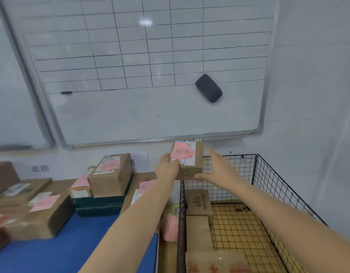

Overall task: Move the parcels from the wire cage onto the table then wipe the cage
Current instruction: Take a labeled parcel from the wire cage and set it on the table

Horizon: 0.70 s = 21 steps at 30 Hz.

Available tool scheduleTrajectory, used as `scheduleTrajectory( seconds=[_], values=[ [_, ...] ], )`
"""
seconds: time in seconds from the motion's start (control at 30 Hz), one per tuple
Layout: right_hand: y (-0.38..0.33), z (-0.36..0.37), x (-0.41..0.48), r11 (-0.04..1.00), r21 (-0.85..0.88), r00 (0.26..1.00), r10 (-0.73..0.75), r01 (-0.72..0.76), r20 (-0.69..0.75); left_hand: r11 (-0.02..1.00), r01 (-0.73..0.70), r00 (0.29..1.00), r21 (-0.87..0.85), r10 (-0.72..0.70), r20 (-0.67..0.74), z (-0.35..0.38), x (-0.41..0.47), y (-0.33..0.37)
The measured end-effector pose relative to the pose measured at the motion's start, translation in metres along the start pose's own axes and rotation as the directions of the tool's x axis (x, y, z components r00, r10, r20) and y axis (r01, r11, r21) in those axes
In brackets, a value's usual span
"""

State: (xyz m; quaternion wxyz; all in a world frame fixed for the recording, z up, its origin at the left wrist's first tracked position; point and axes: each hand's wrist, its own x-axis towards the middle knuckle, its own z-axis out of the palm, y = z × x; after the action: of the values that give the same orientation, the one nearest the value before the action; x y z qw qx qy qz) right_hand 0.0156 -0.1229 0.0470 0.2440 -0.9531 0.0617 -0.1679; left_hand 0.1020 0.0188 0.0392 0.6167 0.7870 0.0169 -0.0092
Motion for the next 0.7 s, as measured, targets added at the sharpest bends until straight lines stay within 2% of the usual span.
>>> scheduleTrajectory(
  seconds=[0.1, 0.23, 0.57, 0.7],
  values=[
    [-0.026, 0.011, -0.007, 0.997, -0.064, 0.999, 0.032, -0.032, 0.001, 0.999, -0.028, 0.998, -0.018, 0.027, -0.055, -0.041, 0.002, -0.001],
    [-0.062, 0.035, -0.012, 0.999, -0.011, 0.998, 0.046, -0.046, 0.035, 0.999, -0.034, 0.992, -0.016, 0.032, -0.123, -0.101, -0.001, -0.012],
    [-0.169, 0.096, -0.007, 0.983, 0.144, 0.977, -0.141, 0.117, 0.163, 0.999, 0.005, 0.957, -0.046, -0.019, -0.290, -0.212, -0.017, -0.038],
    [-0.192, 0.113, -0.005, 0.977, 0.176, 0.957, -0.161, 0.120, 0.242, 0.997, 0.018, 0.924, -0.070, -0.043, -0.380, -0.257, -0.015, -0.042]
  ],
)
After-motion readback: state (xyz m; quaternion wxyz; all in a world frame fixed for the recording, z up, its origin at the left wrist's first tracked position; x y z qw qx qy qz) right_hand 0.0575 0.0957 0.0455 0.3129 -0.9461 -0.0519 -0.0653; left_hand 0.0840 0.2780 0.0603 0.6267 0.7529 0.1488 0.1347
